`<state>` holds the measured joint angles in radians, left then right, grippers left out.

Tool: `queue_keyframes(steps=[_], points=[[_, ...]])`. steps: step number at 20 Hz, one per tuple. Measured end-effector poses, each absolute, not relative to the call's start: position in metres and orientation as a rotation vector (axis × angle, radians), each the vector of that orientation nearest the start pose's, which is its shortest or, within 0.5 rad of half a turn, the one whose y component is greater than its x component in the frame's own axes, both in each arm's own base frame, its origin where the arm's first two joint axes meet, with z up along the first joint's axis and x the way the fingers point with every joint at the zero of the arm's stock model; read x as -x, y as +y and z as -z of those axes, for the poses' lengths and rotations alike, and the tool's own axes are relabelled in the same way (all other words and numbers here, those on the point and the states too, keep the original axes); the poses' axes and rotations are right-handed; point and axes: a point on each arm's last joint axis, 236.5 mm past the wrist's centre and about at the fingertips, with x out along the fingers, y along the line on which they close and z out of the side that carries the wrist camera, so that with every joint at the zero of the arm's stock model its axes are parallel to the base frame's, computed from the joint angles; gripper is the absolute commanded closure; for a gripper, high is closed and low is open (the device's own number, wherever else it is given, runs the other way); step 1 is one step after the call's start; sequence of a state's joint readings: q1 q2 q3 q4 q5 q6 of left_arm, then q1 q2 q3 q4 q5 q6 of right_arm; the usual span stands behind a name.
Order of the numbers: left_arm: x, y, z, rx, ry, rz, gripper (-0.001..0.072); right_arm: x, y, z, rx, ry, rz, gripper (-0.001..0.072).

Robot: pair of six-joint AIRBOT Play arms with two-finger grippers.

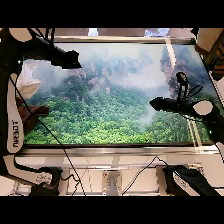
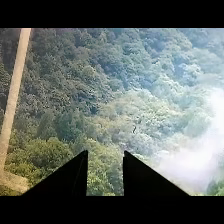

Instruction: Fold the shirts.

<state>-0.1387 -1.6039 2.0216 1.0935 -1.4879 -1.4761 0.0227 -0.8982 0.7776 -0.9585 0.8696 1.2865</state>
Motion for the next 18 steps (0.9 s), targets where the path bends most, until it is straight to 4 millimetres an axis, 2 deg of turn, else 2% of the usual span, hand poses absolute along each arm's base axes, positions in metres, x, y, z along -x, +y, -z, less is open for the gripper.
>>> queue_keyframes(steps=[1, 2, 3, 4, 7, 9, 10, 11, 12, 14, 18], points=[[-0.464, -0.162, -0.177, 0.095, 1.039, 0.54, 0.0192, -0.344, 0.112, -0.06, -0.328, 0.905, -0.383, 0.0445], [-0.471, -0.145, -0.171, 0.042, 1.037, 0.47, 0.0155, -0.344, 0.112, -0.061, -0.33, 0.902, -0.383, 0.0446], [-0.479, -0.117, -0.164, -0.039, 1.041, 0.364, 0.0155, -0.344, 0.113, -0.061, -0.335, 0.903, -0.384, 0.0445], [-0.487, -0.079, -0.16, -0.121, 1.041, 0.231, 0.0155, -0.343, 0.114, -0.061, -0.344, 0.909, -0.384, 0.0446], [-0.494, 0.037, -0.165, -0.184, 1.036, -0.154, 0.0155, -0.337, 0.118, -0.057, -0.358, 0.937, -0.395, 0.0444], [-0.48, 0.106, -0.16, -0.113, 1.072, -0.328, 0.0151, -0.332, 0.124, -0.051, -0.376, 0.956, -0.405, 0.0442], [-0.465, 0.135, -0.148, -0.048, 1.118, -0.383, 0.0086, -0.327, 0.129, -0.046, -0.39, 0.975, -0.414, 0.0429], [-0.449, 0.156, -0.129, 0.045, 1.179, -0.403, 0.0054, -0.32, 0.135, -0.037, -0.41, 1.0, -0.426, 0.0328], [-0.435, 0.166, -0.11, 0.13, 1.235, -0.394, 0.0054, -0.312, 0.141, -0.027, -0.427, 1.03, -0.434, 0.0282], [-0.407, 0.173, -0.064, 0.284, 1.356, -0.335, 0.0054, -0.292, 0.156, -0.005, -0.488, 1.101, -0.446, 0.0281], [-0.355, 0.163, 0.02, 0.377, 1.574, -0.248, 0.0054, -0.256, 0.186, 0.025, -0.602, 1.207, -0.478, 0.0281]])
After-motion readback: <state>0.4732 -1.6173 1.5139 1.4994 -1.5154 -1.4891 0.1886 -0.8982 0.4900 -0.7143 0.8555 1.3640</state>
